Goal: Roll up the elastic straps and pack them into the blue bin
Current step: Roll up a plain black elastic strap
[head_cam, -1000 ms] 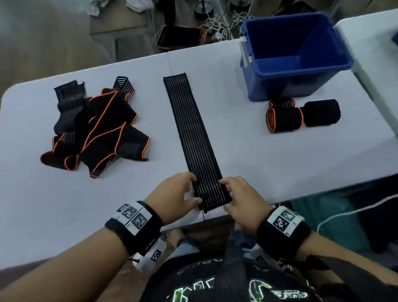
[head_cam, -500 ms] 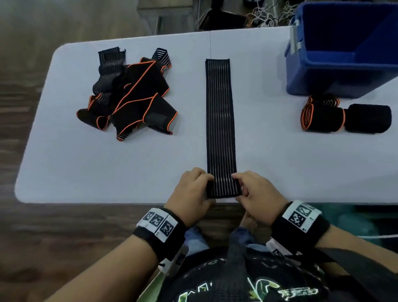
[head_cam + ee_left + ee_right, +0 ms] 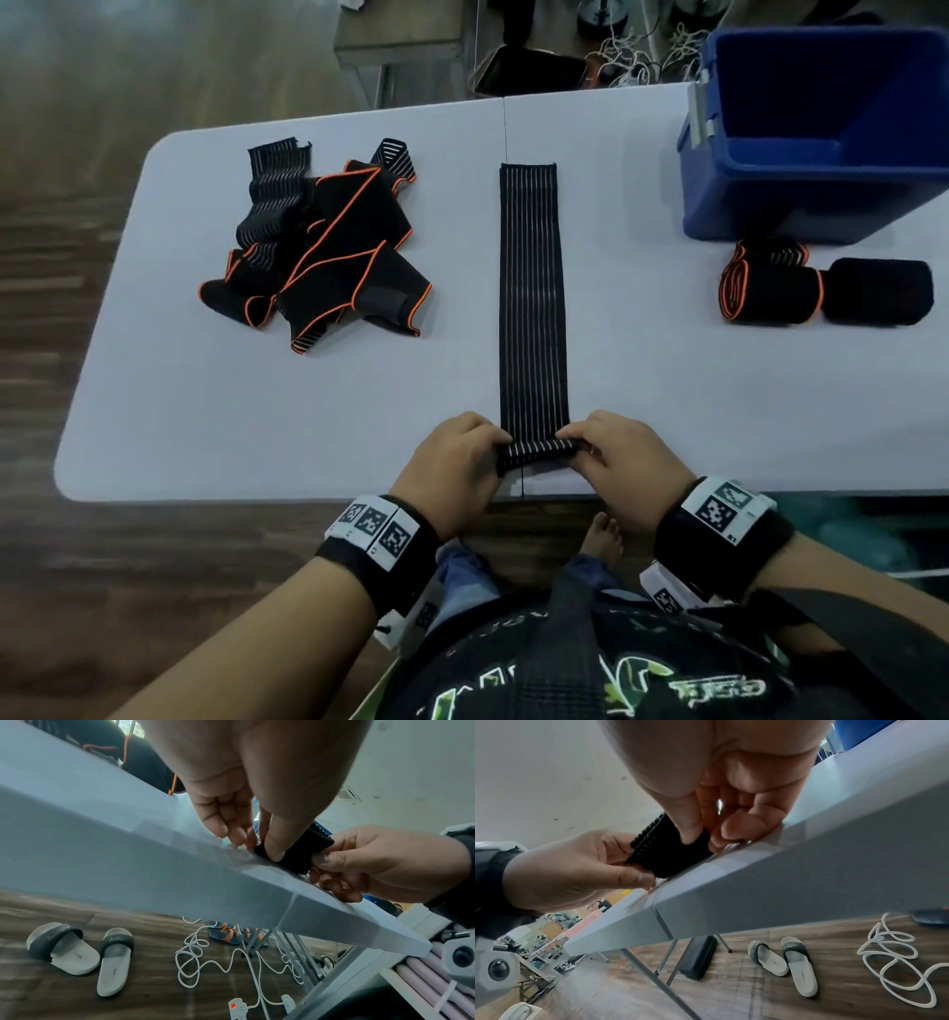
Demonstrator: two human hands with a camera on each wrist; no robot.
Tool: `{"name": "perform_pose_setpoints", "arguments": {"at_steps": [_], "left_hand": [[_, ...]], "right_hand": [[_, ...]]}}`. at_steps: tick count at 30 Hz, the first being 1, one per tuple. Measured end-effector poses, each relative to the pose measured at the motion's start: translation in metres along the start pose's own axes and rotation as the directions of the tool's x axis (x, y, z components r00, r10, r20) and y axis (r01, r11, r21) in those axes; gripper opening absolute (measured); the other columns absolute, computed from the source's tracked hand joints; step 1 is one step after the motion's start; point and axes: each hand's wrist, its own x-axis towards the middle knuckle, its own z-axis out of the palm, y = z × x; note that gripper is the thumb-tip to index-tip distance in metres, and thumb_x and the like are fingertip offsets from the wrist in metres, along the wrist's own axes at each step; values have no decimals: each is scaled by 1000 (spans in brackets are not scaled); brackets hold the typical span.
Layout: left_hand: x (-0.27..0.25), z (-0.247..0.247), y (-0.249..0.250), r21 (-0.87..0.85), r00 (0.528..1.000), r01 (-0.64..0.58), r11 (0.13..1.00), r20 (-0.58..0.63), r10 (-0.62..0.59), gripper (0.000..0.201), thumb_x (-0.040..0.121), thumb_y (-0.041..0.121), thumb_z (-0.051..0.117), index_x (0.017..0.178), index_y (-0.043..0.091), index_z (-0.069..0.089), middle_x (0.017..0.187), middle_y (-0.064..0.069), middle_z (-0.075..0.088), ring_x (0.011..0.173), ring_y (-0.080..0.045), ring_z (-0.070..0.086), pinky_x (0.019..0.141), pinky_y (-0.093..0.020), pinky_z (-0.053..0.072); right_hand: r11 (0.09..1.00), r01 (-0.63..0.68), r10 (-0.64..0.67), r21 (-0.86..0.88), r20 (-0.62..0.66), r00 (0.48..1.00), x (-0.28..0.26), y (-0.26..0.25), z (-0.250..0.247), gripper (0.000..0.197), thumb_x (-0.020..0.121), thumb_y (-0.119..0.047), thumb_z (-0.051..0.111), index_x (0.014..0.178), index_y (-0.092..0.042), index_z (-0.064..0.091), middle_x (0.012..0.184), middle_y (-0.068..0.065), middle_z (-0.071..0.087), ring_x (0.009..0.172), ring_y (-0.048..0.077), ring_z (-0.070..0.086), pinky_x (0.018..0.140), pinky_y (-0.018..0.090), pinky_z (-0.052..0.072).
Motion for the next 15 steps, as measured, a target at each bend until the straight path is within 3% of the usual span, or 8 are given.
{"name": "perform_pose_setpoints", "arguments": {"at_steps": [3, 4, 6, 9, 11, 12, 13, 15], "left_hand": [[6, -4, 2, -20, 999, 34, 999, 8, -34, 9, 88, 21, 74, 93, 14, 75, 94, -1, 68, 82, -18, 64, 73, -20, 45], [9, -7, 3, -25, 999, 45, 999, 23, -45, 11, 91, 23, 70, 88, 13, 73, 89, -2, 66, 79, -20, 63, 70, -19, 40], [19, -12, 7, 20, 992, 89, 996, 91, -91, 23, 98, 27, 62, 82, 12, 69, 83, -5, 64, 78, -24, 61, 67, -25, 35], [32, -20, 12, 97, 969, 152, 984, 180, -168, 35, 102, 36, 54, 77, 13, 62, 75, -5, 64, 77, -25, 61, 65, -33, 37], [36, -22, 12, 65, 964, 194, 979, 172, -202, 23, 98, 36, 61, 83, 18, 65, 72, 0, 66, 77, -21, 64, 66, -32, 40], [36, -22, 13, 19, 963, 219, 976, 154, -219, 12, 94, 34, 67, 95, 22, 68, 73, 5, 68, 76, -17, 65, 68, -29, 44], [35, -22, 14, -22, 962, 249, 968, 123, -245, 18, 90, 32, 72, 106, 25, 65, 72, 8, 67, 75, -13, 64, 70, -27, 46], [32, -21, 15, -74, 964, 261, 962, 72, -256, 33, 86, 27, 77, 113, 27, 59, 72, 8, 66, 71, -11, 62, 70, -26, 48]], "right_hand": [[999, -32, 32, 1, 43, 999, 2, -4, -3, 21, 97, -25, 59, 114, -18, 70, 98, 1, 64, 92, 18, 60, 83, 30, 46], [999, -47, 48, -11, 66, 997, 3, -5, -4, 18, 98, -27, 57, 106, -18, 70, 94, 0, 63, 89, 19, 59, 79, 29, 43], [995, -88, 92, -46, 106, 990, 6, -9, -8, 22, 101, -30, 50, 87, -18, 62, 85, 0, 57, 82, 20, 56, 71, 30, 37], [987, -144, 152, -70, 115, 982, 11, -14, -11, 30, 103, -32, 46, 79, -16, 54, 79, 0, 53, 77, 20, 50, 68, 31, 33], [981, -173, 181, -85, 107, 978, 12, -18, -12, 32, 103, -32, 45, 78, -15, 53, 76, -1, 52, 77, 20, 50, 68, 31, 31], [978, -185, 195, -94, 104, 975, 13, -20, -12, 32, 103, -32, 45, 78, -15, 54, 77, -1, 53, 78, 20, 50, 68, 30, 31], [975, -194, 205, -105, 102, 974, 14, -22, -12, 31, 104, -32, 44, 81, -14, 55, 79, 0, 54, 80, 21, 51, 69, 30, 32], [969, -209, 223, -130, 104, 969, 16, -25, -11, 31, 104, -32, 42, 86, -12, 57, 84, 2, 55, 83, 22, 52, 71, 30, 33]]}}
